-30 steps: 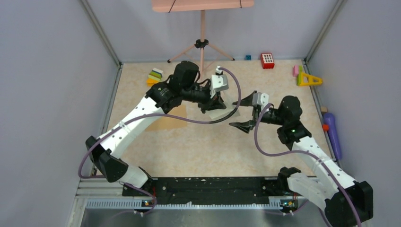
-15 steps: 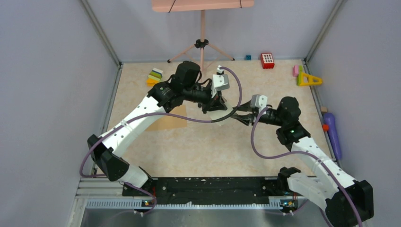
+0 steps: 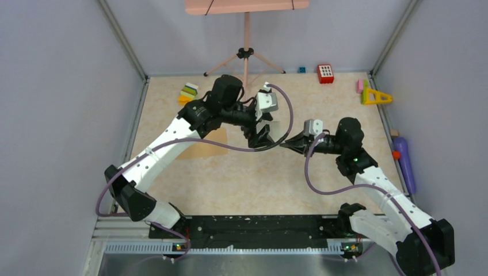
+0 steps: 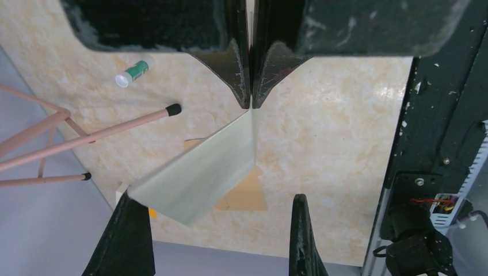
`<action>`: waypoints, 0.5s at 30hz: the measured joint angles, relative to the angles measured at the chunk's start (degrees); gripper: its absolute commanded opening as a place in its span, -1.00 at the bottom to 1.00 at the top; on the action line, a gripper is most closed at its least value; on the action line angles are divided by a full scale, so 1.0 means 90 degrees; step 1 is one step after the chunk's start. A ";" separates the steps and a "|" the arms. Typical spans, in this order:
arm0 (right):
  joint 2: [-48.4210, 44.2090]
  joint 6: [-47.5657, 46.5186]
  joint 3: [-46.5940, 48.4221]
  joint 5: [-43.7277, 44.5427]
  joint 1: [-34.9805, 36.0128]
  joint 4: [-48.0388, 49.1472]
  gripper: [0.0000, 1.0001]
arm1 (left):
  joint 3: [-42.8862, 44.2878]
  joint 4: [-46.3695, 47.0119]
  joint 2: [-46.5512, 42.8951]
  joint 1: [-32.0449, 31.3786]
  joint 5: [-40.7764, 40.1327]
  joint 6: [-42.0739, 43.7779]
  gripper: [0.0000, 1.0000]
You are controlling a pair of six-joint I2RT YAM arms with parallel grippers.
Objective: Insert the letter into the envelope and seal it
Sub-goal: Fold the letter.
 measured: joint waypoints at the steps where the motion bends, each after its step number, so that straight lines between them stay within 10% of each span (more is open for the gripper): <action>1: 0.0000 0.0002 0.0000 -0.0046 0.0000 -0.0041 -1.00 | 0.0000 -0.0066 -0.0032 0.0005 -0.0036 0.0078 0.97; 15: 0.0000 0.0245 0.0027 -0.1098 -0.0019 -0.0386 -1.00 | 0.0204 -0.0690 -0.0508 0.0070 -0.0024 0.0920 0.97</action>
